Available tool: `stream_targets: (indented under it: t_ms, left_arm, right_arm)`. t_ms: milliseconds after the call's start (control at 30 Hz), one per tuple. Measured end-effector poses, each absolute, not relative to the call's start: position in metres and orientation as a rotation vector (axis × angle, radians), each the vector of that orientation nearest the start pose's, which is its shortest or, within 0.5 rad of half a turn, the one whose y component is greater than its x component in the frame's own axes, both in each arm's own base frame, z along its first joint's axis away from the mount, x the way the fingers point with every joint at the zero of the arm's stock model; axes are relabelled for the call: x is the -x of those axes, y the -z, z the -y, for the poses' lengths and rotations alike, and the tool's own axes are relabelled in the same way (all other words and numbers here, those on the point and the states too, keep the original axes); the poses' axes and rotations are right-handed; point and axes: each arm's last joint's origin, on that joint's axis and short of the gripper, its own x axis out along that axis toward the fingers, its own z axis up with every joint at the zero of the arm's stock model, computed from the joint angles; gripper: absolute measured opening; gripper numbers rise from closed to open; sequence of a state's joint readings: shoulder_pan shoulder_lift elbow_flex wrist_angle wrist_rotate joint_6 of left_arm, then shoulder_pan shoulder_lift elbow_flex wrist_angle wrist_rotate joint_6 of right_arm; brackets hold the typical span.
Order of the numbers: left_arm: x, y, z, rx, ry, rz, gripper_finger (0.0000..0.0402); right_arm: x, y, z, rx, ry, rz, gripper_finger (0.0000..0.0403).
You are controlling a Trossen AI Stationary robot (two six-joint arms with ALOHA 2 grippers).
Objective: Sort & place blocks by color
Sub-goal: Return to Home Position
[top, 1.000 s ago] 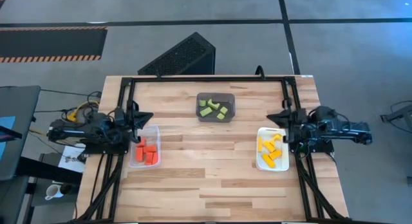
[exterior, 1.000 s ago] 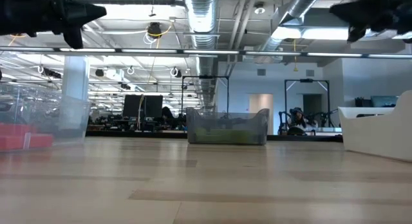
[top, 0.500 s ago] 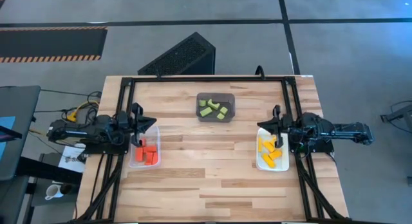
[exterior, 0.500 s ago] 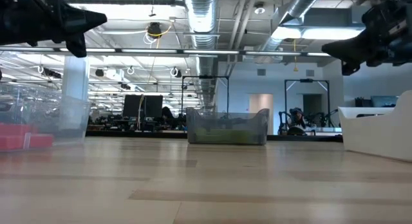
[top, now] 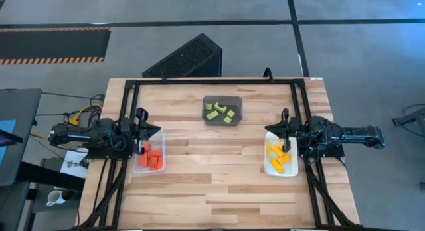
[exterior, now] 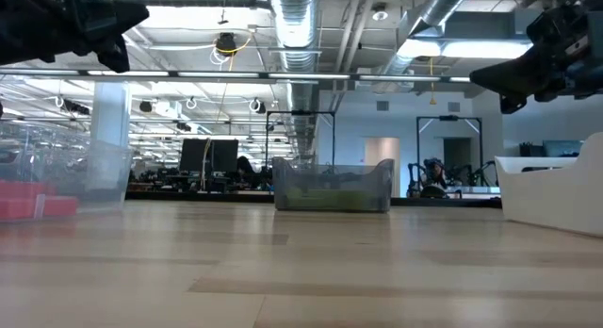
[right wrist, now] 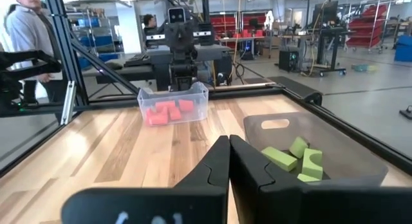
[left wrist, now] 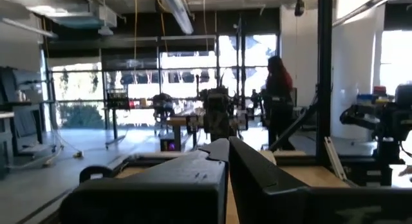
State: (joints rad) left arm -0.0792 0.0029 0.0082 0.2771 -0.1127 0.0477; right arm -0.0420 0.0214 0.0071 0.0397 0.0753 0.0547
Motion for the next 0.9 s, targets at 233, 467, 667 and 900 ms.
stream_targets:
  t_ms: [233,467,667,900]
  left_arm:
    - [-0.096,-0.181,0.004,0.04,-0.036,0.163,0.0]
    - [-0.097,-0.169,0.005,0.144,-0.01,0.007,0.0]
    - [-0.097,-0.17,0.005,0.128,-0.011,0.002,0.0]
    - [-0.097,-0.17,0.005,0.134,-0.012,0.0,0.0]
  right_arm:
    - [-0.098,-0.168,0.006,-0.053,0.119,0.028,0.0027]
    - [-0.098,-0.168,0.006,-0.054,0.119,0.027,0.0029]
    - [-0.098,-0.168,0.006,-0.053,0.12,0.027,0.0026]
    - [-0.098,-0.167,0.006,-0.054,0.121,0.026,0.0029]
